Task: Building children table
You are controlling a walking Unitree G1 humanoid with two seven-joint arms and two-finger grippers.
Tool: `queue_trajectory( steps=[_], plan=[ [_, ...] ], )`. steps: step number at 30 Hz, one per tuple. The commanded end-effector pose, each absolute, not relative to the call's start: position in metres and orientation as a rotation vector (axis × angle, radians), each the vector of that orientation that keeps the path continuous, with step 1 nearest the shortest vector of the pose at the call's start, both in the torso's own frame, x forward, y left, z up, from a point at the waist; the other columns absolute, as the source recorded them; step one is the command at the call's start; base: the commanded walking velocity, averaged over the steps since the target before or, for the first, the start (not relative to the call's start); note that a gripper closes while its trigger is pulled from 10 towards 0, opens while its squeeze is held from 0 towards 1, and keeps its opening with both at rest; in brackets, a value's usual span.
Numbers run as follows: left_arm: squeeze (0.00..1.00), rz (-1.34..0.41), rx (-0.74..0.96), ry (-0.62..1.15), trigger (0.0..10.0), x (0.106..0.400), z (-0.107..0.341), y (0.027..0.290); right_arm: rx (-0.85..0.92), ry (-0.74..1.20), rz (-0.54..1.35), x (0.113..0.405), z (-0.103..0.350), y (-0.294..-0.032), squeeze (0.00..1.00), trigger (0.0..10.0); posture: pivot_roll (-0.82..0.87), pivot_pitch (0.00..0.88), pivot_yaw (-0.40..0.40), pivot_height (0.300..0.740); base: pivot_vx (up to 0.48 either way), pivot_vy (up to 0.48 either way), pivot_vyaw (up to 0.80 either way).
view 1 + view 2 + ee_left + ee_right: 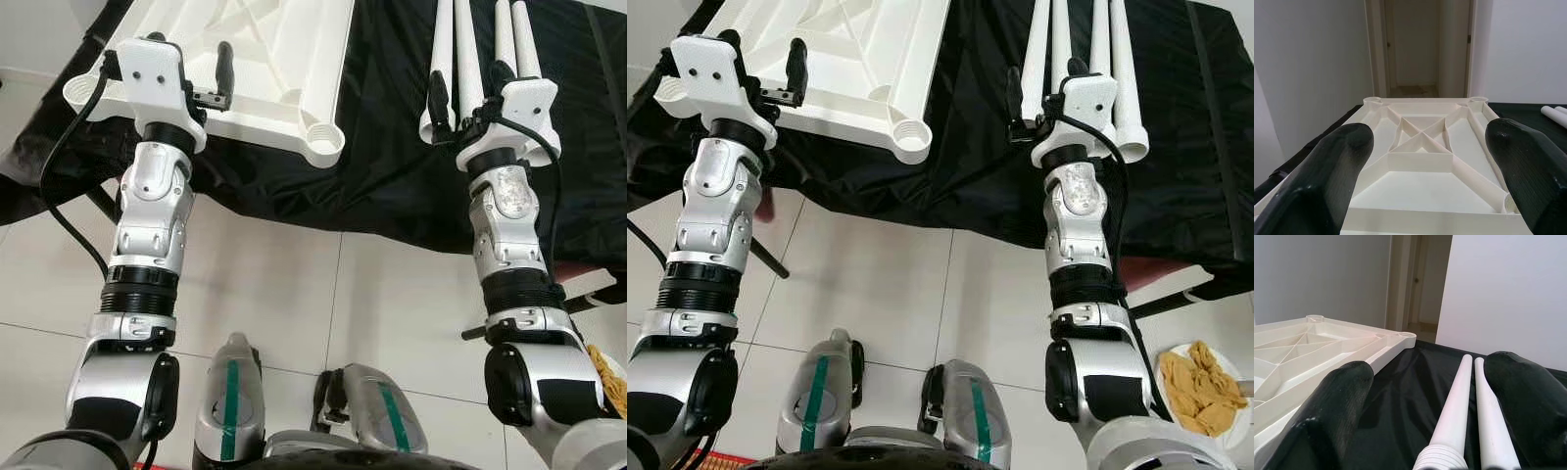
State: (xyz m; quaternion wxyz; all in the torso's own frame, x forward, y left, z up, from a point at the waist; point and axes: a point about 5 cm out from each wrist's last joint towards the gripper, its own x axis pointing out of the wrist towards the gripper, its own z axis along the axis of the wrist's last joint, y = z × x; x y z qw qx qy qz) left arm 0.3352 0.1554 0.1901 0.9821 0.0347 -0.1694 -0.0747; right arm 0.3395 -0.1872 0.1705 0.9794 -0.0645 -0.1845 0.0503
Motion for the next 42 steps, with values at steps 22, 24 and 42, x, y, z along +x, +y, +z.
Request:
queue_trajectory(
  steps=[22, 24, 42],
  plan=[
    [0.0, -0.106, 0.056, -0.359, 10.0, 0.338, 0.194, 0.156, -0.16, -0.357, 0.071, 0.342, 0.172, -0.194, 0.0, 10.0, 0.1, 0.0, -0.065, 0.74, 0.0, -0.114, 0.0],
    [0.0, -0.11, 0.03, -0.355, 10.0, 0.338, 0.193, 0.156, -0.157, -0.347, 0.068, 0.343, 0.171, -0.194, 0.0, 10.0, 0.1, 0.0, -0.065, 0.74, 0.0, 0.0, 0.0],
    [0.0, -0.093, 0.022, -0.286, 10.0, 0.341, 0.19, 0.159, -0.125, -0.247, 0.014, 0.353, 0.17, -0.199, 0.0, 10.0, 0.1, 0.015, -0.066, 0.74, 0.0, 0.0, 0.0]
  ],
)
